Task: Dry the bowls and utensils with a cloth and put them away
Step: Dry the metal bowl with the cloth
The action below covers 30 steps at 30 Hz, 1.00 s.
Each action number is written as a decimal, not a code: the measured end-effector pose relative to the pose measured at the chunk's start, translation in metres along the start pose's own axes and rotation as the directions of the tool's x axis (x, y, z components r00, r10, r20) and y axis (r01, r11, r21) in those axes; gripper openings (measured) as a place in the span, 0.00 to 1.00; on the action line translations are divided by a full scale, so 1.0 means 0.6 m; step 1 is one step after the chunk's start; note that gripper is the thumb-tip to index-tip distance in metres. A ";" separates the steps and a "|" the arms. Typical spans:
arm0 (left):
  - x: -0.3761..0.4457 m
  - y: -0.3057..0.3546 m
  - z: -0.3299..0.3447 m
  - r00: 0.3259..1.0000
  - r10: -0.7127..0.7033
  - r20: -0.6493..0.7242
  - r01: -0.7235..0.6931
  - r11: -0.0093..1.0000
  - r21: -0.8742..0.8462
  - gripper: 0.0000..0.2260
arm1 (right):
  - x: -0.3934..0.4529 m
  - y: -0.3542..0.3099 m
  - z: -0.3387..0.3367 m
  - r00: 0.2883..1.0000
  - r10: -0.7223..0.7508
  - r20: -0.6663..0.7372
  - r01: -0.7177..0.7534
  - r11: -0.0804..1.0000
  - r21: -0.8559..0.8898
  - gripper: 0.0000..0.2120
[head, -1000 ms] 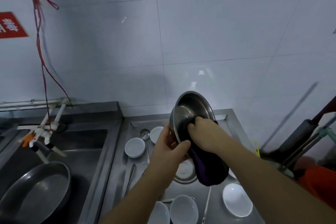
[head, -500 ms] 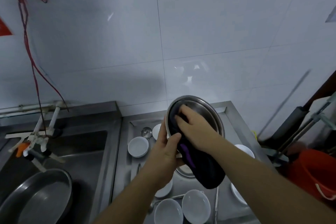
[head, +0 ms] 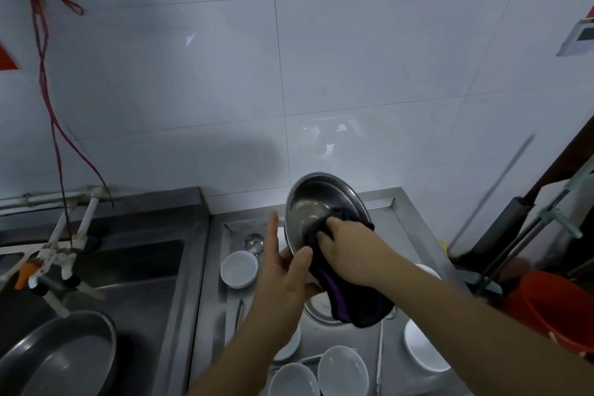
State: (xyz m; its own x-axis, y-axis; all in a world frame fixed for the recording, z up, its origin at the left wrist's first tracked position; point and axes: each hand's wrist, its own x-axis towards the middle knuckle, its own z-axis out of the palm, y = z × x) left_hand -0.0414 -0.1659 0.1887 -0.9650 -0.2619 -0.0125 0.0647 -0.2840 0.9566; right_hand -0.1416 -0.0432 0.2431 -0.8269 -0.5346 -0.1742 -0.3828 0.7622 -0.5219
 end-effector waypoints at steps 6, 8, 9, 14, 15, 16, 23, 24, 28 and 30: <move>-0.011 -0.012 -0.002 0.990 -0.141 0.019 0.142 0.990 -0.008 0.30 | -0.033 -0.020 0.021 0.983 -0.039 0.181 -0.095 0.733 0.673 0.12; -0.015 -0.012 -0.007 0.983 -0.179 0.041 0.179 0.984 0.010 0.23 | -0.032 -0.024 0.038 0.997 -0.019 0.075 -0.043 0.662 0.748 0.13; -0.019 -0.012 -0.009 0.982 -0.184 0.048 0.183 0.983 0.026 0.19 | -0.029 -0.024 0.047 1.000 0.005 0.016 -0.015 0.650 0.760 0.13; -0.035 -0.022 -0.001 0.979 -0.202 0.023 0.203 0.979 -0.016 0.20 | 0.017 -0.022 0.052 0.915 0.147 -0.377 0.095 0.828 0.553 0.13; -0.038 -0.022 0.002 0.977 -0.209 0.032 0.209 0.978 -0.024 0.20 | 0.027 -0.020 0.043 0.890 0.110 -0.443 0.111 0.889 0.444 0.13; -0.038 -0.020 0.004 0.983 -0.184 0.031 0.185 0.981 -0.054 0.20 | 0.036 -0.015 0.033 0.880 0.047 -0.474 0.122 0.940 0.320 0.12; -0.015 0.013 0.003 1.000 0.018 -0.013 -0.018 1.000 -0.008 0.22 | 0.042 0.000 0.000 0.979 -0.128 -0.159 0.053 0.911 -0.409 0.14; -0.014 0.015 0.003 0.999 0.035 -0.021 -0.035 0.999 -0.004 0.23 | 0.034 -0.004 0.006 0.975 -0.119 -0.186 0.042 0.927 -0.373 0.11; -0.016 0.011 0.007 0.996 0.083 -0.035 -0.081 0.995 0.064 0.28 | 0.005 -0.006 0.029 0.982 -0.018 -0.187 0.011 0.999 -0.040 0.10; -0.018 0.008 0.010 0.995 0.092 -0.047 -0.085 0.987 0.136 0.29 | -0.003 -0.008 0.023 0.997 -0.009 -0.078 0.012 0.999 0.044 0.10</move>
State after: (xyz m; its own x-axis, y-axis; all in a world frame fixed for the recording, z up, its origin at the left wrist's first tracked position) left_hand -0.0324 -0.1589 0.1954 -0.9419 -0.3300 0.0624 0.1118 -0.1329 0.9848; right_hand -0.1323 -0.0509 0.2343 -0.8529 -0.5116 -0.1041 -0.3746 0.7387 -0.5604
